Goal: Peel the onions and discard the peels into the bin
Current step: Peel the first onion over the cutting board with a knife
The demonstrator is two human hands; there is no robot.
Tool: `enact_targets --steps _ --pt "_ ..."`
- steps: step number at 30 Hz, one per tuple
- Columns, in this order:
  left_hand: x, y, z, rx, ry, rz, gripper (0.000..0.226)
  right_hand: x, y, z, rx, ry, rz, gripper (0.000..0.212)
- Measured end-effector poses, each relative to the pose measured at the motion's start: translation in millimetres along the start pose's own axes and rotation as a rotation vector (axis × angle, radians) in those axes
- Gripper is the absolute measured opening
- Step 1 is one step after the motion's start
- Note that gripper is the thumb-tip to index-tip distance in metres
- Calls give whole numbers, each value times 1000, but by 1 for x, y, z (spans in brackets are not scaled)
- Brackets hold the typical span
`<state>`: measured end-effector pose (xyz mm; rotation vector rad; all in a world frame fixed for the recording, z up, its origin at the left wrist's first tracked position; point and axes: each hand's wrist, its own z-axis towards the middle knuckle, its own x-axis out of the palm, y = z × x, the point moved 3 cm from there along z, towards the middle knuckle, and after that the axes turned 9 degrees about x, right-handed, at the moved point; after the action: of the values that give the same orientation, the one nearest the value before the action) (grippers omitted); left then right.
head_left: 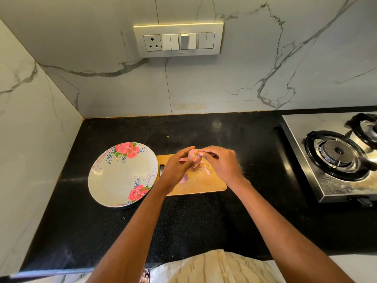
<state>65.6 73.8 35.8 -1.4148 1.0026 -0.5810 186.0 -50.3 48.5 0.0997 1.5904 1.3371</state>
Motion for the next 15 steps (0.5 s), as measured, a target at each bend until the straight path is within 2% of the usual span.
enact_targets --steps 9,15 --pt "1 0 -3 -10 14 2 45 6 1 -6 -41 -80 -86 16" --pt "-2 5 -3 -24 -24 -15 47 5 -4 -3 -3 15 -20 21"
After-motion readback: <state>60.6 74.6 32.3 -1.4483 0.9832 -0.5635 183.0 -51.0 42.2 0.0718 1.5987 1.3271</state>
